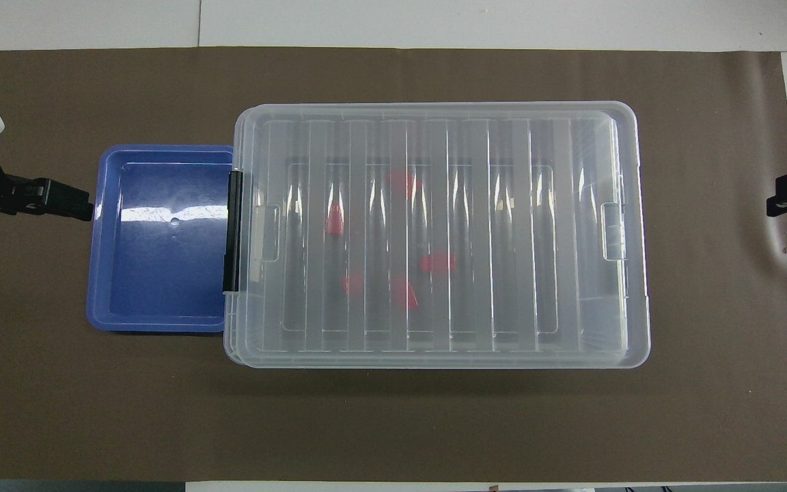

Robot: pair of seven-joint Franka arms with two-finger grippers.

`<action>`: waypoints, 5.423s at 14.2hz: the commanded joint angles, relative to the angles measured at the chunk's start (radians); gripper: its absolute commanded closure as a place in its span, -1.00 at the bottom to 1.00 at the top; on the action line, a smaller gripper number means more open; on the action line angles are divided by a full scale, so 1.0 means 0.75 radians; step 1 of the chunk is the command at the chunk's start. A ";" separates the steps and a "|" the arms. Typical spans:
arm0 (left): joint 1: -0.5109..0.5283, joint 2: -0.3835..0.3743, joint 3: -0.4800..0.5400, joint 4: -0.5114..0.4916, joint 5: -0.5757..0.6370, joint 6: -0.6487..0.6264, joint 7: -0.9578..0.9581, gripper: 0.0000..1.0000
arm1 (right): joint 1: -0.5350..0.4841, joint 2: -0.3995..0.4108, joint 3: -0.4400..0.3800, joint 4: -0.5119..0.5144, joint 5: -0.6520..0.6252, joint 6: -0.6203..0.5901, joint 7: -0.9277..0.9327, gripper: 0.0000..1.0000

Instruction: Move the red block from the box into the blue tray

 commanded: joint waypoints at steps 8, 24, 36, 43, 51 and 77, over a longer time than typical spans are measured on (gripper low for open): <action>0.011 -0.024 -0.002 -0.014 0.004 -0.007 0.022 -1.00 | -0.009 -0.009 0.029 -0.019 0.017 0.016 -0.042 -1.00; 0.011 -0.024 -0.002 -0.014 0.004 -0.007 0.022 -1.00 | -0.017 0.006 0.248 -0.391 0.019 0.485 0.226 -1.00; 0.011 -0.024 -0.002 -0.014 0.004 -0.007 0.022 -1.00 | -0.017 0.008 0.219 -0.565 0.019 0.665 0.161 -1.00; 0.011 -0.026 -0.004 -0.014 0.004 -0.007 0.022 -1.00 | -0.019 0.010 0.146 -0.583 0.019 0.665 0.040 -1.00; 0.011 -0.030 -0.004 -0.018 0.004 -0.034 0.020 -1.00 | -0.021 0.014 0.000 -0.575 0.017 0.681 -0.214 -1.00; -0.567 0.258 -0.031 -0.114 0.067 0.493 -0.548 -1.00 | -0.021 0.034 -0.315 -0.503 0.017 0.650 -0.739 -1.00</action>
